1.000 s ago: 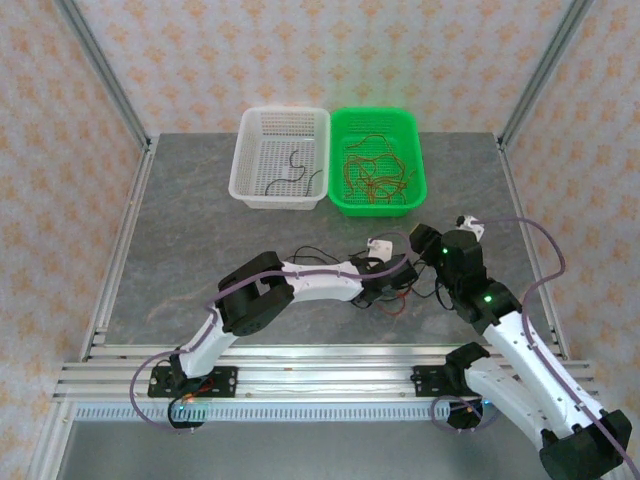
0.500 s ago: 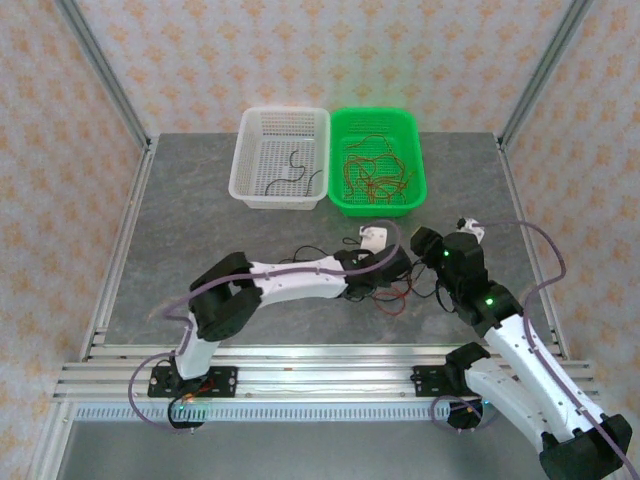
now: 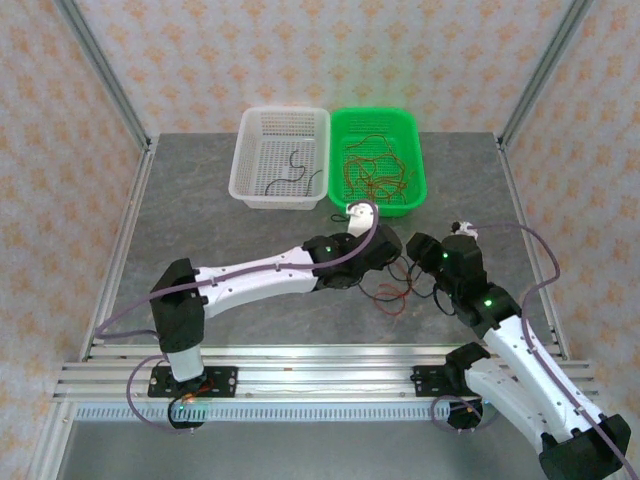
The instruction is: Untangle the cables
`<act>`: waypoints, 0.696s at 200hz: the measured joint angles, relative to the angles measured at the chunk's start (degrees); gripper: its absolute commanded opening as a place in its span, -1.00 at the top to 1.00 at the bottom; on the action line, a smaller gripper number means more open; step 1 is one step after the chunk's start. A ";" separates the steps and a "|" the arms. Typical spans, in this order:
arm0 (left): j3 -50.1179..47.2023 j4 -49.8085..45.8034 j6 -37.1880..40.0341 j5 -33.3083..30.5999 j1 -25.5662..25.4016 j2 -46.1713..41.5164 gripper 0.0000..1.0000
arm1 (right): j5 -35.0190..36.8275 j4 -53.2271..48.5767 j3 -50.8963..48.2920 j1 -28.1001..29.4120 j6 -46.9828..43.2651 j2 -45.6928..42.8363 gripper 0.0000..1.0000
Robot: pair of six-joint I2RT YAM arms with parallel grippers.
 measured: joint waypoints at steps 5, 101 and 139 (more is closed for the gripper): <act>0.79 -0.81 0.35 -0.31 0.00 -0.09 1.00 | -0.20 0.00 0.00 0.00 -0.04 0.00 -0.20; 19.54 -9.53 7.26 -4.24 0.15 -6.16 1.00 | -5.44 0.20 -2.80 0.00 -0.24 0.28 -0.19; 26.27 -11.93 10.80 -6.47 2.23 -6.16 1.00 | -6.10 0.20 -2.80 0.00 -0.24 0.28 -0.19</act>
